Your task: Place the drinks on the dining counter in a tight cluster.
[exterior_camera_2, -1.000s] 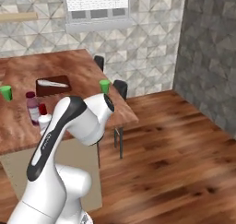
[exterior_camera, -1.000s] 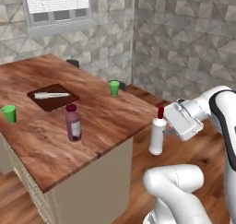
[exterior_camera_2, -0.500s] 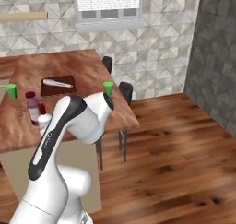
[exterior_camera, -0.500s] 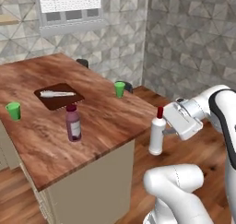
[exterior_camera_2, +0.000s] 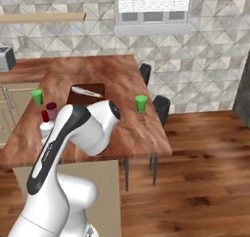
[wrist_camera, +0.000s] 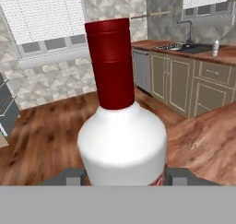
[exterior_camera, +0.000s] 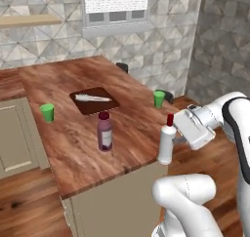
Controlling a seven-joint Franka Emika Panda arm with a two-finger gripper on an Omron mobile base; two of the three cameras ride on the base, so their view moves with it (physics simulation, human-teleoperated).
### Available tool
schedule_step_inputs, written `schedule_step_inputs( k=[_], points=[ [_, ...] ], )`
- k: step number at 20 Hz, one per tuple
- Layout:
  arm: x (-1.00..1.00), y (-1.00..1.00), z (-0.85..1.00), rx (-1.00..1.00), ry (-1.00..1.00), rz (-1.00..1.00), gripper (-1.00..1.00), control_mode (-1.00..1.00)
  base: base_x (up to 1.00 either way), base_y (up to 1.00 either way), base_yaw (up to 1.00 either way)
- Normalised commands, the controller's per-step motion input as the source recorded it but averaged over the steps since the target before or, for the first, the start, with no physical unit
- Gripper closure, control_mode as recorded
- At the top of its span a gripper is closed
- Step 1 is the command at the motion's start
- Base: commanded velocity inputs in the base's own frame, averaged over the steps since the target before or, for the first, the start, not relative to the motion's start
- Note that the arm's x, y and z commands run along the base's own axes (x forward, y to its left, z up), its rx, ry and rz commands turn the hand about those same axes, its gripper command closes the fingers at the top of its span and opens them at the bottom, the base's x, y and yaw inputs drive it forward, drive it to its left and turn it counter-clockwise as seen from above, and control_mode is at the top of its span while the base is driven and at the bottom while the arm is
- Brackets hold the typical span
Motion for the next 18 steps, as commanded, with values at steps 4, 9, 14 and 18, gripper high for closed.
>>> schedule_step_inputs(
  k=[4, 9, 14, 18],
  points=[
    [0.00, 0.00, 0.00, 0.00, 0.00, 0.00, 1.00, 1.00, 0.45, -0.16, 0.48],
    [0.00, 0.00, 0.00, 0.00, 0.00, 0.00, 1.00, 1.00, 0.42, -0.15, 0.21],
    [0.00, 0.00, 0.00, 0.00, 0.00, 0.00, 1.00, 1.00, 0.10, -0.54, -0.06],
    [0.00, 0.00, 0.00, 0.00, 0.00, 0.00, 1.00, 1.00, 0.00, -0.57, -0.10]
  ],
)
